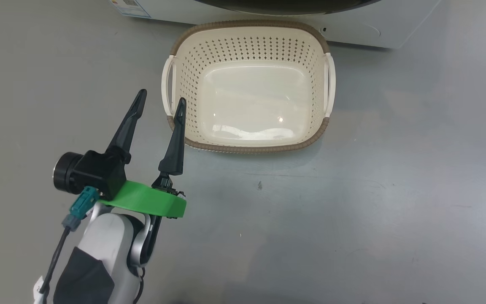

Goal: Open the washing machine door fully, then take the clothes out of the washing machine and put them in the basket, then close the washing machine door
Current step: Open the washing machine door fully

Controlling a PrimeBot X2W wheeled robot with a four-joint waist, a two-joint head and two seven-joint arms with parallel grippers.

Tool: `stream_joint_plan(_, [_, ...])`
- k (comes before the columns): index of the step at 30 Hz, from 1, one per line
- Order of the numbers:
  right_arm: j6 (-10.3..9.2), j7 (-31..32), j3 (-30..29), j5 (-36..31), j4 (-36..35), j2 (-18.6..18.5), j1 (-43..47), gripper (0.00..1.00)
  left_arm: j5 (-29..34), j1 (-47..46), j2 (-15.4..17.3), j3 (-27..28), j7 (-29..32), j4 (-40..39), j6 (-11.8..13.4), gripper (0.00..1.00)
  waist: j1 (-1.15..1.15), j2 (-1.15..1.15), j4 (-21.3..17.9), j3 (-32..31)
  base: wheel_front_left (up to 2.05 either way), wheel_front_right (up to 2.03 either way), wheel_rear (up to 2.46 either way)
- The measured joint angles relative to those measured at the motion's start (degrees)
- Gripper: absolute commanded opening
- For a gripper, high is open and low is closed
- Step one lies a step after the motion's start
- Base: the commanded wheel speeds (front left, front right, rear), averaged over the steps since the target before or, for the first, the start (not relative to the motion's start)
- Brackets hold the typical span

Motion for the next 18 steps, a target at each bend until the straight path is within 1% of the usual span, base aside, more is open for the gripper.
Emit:
stream_joint_plan(4, [0.13,1.26,-0.01,0.59,0.85,-0.15,-0.12,0.0,0.52,-0.33,-0.01,0.24,-0.01,-0.08,0.0,1.0,0.0,0.0,0.03,0.05,0.0,0.0,0.0])
stream_joint_plan(5, [0.49,1.64,-0.03,0.68,1.04,-0.24,-0.14,0.0,0.69,-0.35,-0.03,0.29,-0.01,-0.08,0.0,1.0,0.0,0.0,0.03,0.05,0.0,0.0,0.0])
stream_joint_plan(7, [0.55,1.99,-0.11,1.08,1.41,-0.33,-0.28,0.0,1.0,-0.36,-0.07,0.36,-0.01,-0.08,0.0,1.0,0.0,0.0,0.02,0.04,0.0,0.0,0.0])
stream_joint_plan(9, [1.02,2.5,-0.11,1.11,1.65,-0.47,-0.3,0.0,1.01,-0.4,-0.12,0.41,-0.01,-0.07,-0.01,1.0,0.0,0.0,0.01,0.01,0.0,0.0,0.0])
stream_joint_plan(11, [1.11,3.15,-0.07,1.37,1.93,-0.63,-0.3,0.0,1.01,-0.42,-0.16,0.54,-0.01,-0.07,-0.42,1.0,0.0,0.0,-0.02,-0.06,0.0,0.0,0.0])
stream_joint_plan(13, [1.86,4.02,-0.04,1.98,2.5,-0.73,-0.29,0.0,1.14,-0.45,-0.2,0.81,-0.01,0.01,-0.42,1.0,0.0,0.0,-0.08,-0.21,0.0,0.0,0.0])
stream_joint_plan(18, [2.31,5.86,0.34,3.09,3.37,-0.89,-0.09,0.0,1.38,-0.48,-0.24,1.3,-0.01,0.59,-0.42,1.0,0.0,0.0,-0.39,-0.76,0.0,0.0,0.0])
